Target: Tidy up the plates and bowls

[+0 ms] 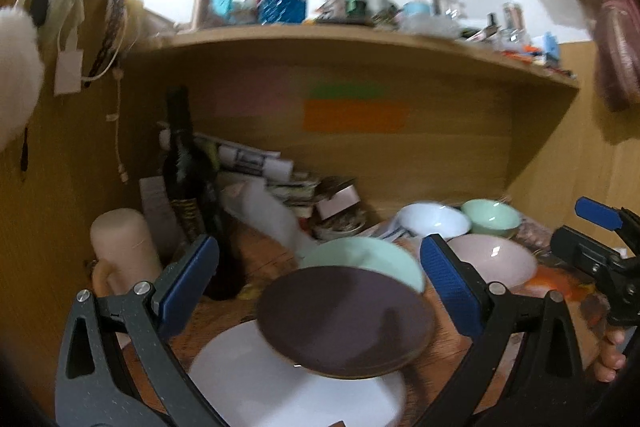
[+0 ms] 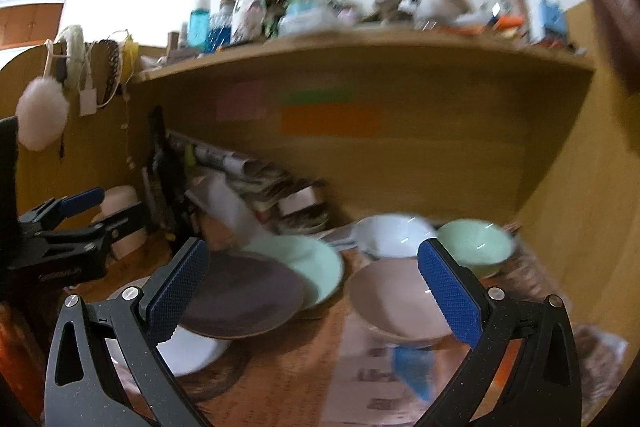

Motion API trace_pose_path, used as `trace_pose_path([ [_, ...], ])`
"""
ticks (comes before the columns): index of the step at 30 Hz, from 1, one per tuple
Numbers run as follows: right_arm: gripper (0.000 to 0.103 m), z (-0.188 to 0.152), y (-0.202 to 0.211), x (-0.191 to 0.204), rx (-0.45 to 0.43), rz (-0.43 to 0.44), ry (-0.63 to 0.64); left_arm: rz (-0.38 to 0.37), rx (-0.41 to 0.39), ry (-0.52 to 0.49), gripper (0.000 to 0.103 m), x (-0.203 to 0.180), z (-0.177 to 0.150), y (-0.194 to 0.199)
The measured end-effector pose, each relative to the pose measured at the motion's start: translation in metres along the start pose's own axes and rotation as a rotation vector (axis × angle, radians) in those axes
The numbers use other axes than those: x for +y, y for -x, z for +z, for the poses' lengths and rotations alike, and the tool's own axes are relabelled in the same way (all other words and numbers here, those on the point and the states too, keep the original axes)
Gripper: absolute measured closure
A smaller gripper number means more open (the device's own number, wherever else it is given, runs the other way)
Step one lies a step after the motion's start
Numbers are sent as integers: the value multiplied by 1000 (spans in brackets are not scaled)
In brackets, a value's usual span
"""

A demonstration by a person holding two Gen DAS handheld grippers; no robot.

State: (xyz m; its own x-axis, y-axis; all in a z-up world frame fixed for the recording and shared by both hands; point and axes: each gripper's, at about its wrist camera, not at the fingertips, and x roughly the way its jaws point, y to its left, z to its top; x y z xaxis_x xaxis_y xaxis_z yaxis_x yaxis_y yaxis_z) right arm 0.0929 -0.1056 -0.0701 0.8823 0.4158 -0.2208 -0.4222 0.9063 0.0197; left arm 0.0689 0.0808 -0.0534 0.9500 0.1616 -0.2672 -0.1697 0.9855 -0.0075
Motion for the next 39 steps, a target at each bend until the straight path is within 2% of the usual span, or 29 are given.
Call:
trace_pose_path([
  [2, 0, -4, -16, 1, 42, 18, -12, 22, 17, -11, 3, 9, -3, -9],
  [4, 3, -7, -27, 2, 74, 28, -15, 28, 44, -19, 12, 18, -5, -17],
  [8, 17, -14, -53, 3, 152, 54, -36, 8, 130, -13, 21, 37, -11, -40],
  [11, 31, -18, -69, 4, 204, 64, -42, -15, 196, -4, 31, 50, -14, -59],
  [16, 40, -25, -94, 6, 292, 69, -38, -52, 315, 7, 45, 66, -22, -90],
  [24, 43, -40, -115, 1, 396, 42, -33, -119, 448, 54, 47, 80, -36, -128],
  [30, 44, -51, -130, -2, 482, 54, -62, -132, 501, 49, 48, 85, -41, -149],
  [33, 54, -56, -138, -1, 513, 50, -78, -134, 526, 53, 56, 87, -43, -157],
  [39, 64, -59, -152, 1, 558, 66, -113, -172, 584, 61, 69, 89, -48, -169],
])
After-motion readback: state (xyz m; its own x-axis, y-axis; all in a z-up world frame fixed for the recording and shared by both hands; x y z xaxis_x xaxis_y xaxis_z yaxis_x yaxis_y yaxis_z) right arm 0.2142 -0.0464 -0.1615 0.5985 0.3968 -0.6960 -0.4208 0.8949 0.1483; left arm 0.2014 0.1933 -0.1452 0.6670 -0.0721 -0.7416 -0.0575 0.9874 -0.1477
